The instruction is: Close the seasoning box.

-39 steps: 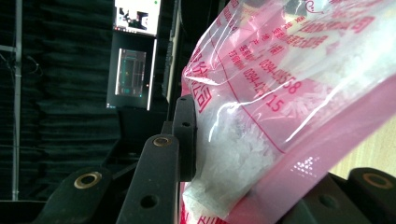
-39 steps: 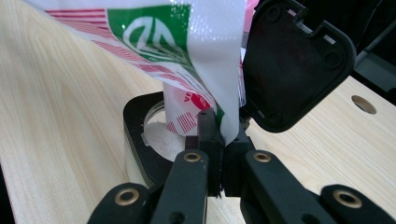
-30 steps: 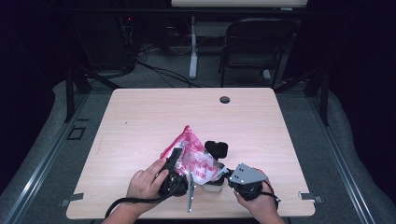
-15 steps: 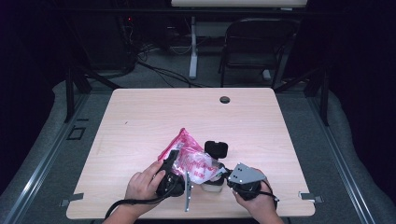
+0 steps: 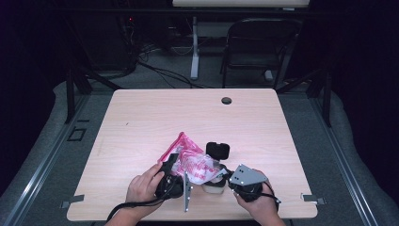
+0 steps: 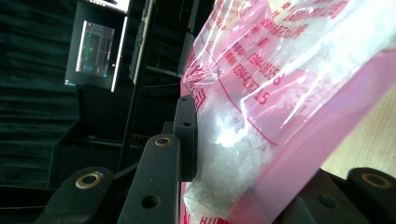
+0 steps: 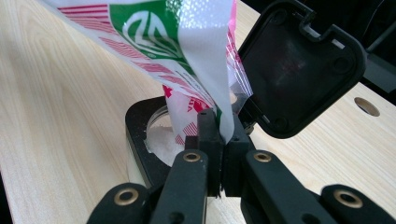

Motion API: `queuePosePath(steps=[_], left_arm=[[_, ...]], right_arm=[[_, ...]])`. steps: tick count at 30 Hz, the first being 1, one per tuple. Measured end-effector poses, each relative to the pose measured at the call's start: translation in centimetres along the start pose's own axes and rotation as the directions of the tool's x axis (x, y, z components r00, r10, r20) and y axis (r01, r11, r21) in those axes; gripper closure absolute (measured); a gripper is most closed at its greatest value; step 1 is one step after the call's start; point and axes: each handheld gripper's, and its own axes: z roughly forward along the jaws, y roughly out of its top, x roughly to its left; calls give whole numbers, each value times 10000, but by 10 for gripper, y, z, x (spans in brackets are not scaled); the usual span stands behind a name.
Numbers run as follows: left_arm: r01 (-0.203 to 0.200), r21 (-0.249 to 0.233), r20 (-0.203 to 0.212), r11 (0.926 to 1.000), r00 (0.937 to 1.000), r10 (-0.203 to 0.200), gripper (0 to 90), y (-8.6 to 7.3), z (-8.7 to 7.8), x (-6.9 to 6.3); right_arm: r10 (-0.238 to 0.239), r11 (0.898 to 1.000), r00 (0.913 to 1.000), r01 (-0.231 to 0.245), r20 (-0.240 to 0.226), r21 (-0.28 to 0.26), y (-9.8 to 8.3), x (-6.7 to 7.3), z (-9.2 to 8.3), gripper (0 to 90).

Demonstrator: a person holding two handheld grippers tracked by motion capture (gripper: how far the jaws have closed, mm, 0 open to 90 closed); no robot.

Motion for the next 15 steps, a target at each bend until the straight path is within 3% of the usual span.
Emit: queuePosePath(steps=[15], left_arm=[[432,64,327,9990,9985,-434,752,-5,1,-4]], right_arm=[[0,10000,10000,0,7,-63,1,1,-1,889]])
